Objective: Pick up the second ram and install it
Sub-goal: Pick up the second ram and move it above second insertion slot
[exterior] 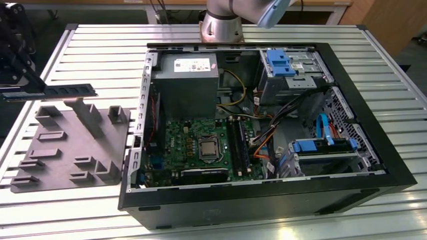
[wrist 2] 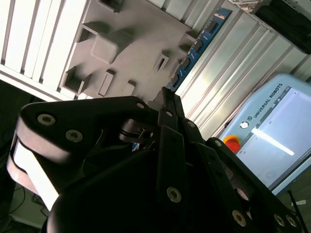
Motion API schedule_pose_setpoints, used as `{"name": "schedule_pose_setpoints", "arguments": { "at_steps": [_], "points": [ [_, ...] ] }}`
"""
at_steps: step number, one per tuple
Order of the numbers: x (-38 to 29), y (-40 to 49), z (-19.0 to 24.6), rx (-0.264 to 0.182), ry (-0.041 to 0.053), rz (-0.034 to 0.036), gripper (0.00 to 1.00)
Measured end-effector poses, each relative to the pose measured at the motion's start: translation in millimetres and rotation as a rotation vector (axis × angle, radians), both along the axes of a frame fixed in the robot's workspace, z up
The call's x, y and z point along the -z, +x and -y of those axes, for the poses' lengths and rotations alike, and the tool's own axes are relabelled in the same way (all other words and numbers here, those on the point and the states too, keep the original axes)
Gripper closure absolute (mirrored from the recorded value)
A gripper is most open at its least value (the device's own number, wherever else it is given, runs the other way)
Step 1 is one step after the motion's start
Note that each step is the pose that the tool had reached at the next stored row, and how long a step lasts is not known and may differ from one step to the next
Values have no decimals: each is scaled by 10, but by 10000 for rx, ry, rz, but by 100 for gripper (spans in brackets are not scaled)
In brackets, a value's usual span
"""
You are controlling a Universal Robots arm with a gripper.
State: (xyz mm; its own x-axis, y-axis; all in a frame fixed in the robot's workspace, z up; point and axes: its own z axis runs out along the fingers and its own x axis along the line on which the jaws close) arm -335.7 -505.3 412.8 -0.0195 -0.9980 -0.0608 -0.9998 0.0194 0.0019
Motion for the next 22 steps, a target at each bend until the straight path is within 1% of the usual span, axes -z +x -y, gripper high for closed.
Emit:
{"name": "schedule_pose_setpoints", "arguments": {
  "at_steps": [7,22],
  "points": [
    [2,115,0,0,0,0,88],
    [7,411,0,0,0,-1,88]
  ]
}}
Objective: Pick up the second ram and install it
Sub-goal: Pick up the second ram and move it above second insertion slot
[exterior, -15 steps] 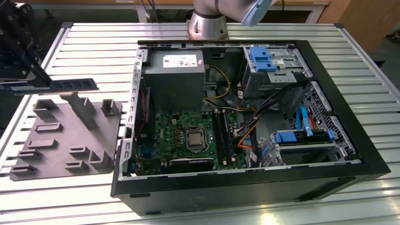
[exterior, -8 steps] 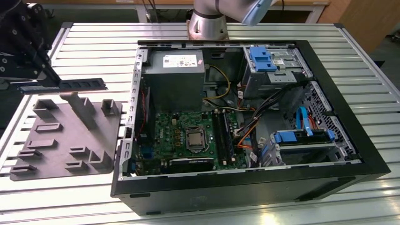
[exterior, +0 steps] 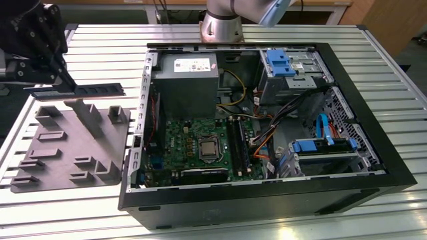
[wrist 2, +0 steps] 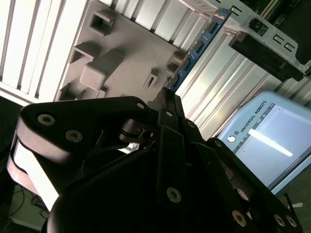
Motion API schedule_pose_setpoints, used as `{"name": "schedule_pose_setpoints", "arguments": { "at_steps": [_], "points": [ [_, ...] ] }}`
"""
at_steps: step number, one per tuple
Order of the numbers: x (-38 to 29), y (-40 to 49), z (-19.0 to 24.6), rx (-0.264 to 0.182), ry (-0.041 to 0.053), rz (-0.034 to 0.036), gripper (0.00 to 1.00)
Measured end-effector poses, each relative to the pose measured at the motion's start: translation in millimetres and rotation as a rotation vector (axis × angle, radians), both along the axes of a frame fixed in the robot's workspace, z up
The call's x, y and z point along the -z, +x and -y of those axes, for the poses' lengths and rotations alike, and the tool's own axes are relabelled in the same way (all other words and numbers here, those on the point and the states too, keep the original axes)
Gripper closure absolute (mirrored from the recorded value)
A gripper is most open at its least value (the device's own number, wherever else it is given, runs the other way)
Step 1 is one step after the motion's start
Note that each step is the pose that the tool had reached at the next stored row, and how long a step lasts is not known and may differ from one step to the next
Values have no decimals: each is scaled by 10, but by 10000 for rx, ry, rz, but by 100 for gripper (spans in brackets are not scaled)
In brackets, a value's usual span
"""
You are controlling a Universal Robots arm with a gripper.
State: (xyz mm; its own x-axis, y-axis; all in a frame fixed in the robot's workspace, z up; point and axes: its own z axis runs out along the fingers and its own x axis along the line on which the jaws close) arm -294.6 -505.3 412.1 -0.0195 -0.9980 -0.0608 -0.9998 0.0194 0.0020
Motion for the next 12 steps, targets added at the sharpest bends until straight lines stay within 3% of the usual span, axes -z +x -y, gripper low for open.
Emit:
{"name": "schedule_pose_setpoints", "arguments": {
  "at_steps": [12],
  "points": [
    [6,222,-2,0,0,-1,88]
  ]
}}
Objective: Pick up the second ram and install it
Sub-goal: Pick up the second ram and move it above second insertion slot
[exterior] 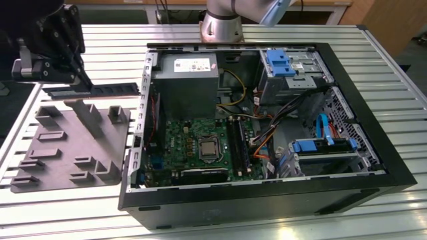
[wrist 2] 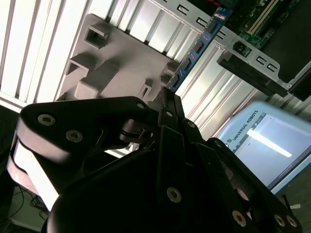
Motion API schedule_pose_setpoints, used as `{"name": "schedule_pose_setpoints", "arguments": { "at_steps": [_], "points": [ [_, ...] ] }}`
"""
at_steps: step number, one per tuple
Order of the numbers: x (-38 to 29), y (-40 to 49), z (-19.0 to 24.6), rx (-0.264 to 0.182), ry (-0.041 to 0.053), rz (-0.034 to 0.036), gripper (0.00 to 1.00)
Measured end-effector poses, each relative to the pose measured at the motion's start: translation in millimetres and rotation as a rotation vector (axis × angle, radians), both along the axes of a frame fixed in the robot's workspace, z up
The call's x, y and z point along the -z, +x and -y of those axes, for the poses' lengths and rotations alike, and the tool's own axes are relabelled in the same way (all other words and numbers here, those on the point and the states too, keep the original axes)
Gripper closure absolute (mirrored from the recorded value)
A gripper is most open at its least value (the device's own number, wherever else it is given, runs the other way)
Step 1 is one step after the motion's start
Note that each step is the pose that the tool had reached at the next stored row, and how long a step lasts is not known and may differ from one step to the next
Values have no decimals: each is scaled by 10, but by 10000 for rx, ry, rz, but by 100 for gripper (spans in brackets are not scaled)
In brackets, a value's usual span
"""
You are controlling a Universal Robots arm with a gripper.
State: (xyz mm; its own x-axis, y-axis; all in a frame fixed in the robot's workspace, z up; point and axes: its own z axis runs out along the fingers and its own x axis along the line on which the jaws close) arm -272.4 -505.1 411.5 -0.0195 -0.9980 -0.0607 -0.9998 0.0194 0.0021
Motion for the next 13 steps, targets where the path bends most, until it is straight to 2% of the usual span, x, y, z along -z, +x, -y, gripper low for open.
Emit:
{"name": "schedule_pose_setpoints", "arguments": {
  "at_steps": [6,13],
  "points": [
    [7,91,-5,0,1,0,88],
    [22,242,-12,0,1,-16,88]
  ]
}}
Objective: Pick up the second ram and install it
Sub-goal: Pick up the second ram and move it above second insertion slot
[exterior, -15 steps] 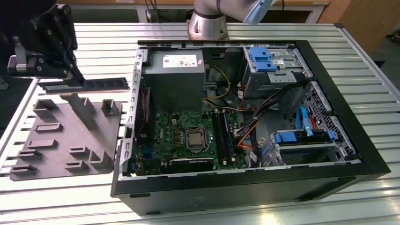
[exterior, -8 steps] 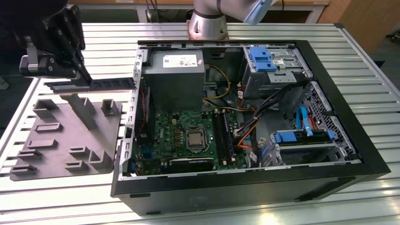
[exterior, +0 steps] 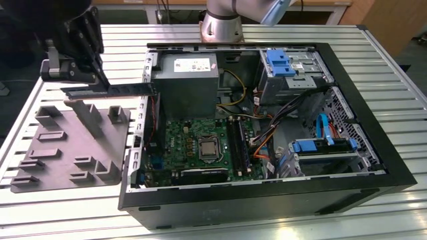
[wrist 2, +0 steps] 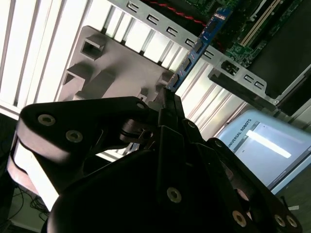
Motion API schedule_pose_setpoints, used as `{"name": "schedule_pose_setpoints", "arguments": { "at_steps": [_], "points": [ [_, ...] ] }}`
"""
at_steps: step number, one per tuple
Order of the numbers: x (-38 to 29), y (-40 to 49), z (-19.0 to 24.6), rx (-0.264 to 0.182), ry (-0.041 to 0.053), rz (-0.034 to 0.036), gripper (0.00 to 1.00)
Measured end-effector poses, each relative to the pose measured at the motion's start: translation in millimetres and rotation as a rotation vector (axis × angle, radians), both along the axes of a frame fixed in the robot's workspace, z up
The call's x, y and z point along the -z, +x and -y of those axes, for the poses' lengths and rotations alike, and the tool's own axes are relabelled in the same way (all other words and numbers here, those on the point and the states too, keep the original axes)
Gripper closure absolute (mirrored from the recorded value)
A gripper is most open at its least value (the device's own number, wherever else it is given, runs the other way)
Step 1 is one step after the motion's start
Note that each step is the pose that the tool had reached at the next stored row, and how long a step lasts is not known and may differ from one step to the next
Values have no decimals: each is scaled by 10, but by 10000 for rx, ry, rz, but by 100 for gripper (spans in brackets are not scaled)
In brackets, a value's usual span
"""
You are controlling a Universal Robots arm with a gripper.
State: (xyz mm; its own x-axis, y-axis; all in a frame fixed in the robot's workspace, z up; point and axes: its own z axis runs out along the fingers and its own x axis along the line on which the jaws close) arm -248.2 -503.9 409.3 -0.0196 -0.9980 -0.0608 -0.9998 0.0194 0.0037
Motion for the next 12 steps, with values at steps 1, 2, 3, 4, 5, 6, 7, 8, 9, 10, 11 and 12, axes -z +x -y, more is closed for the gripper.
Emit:
{"name": "schedule_pose_setpoints", "arguments": {
  "at_steps": [1,2,3,4,5,6,7,8,9,10,11,12],
  "points": [
    [3,23,-1,0,-1,-5,88],
    [6,43,-1,0,0,-11,88],
    [9,63,-1,0,0,-18,88],
    [12,84,-1,0,0,-26,88],
    [15,103,-2,0,-1,-33,88],
    [18,124,-2,0,0,-41,88],
    [21,145,-3,0,-1,-49,88],
    [24,167,-3,0,0,-56,88],
    [27,190,-4,0,0,-65,88],
    [30,215,-4,0,-1,-74,88],
    [33,240,-5,-1,0,-83,88],
    [35,264,-6,0,0,-92,88]
  ]
}}
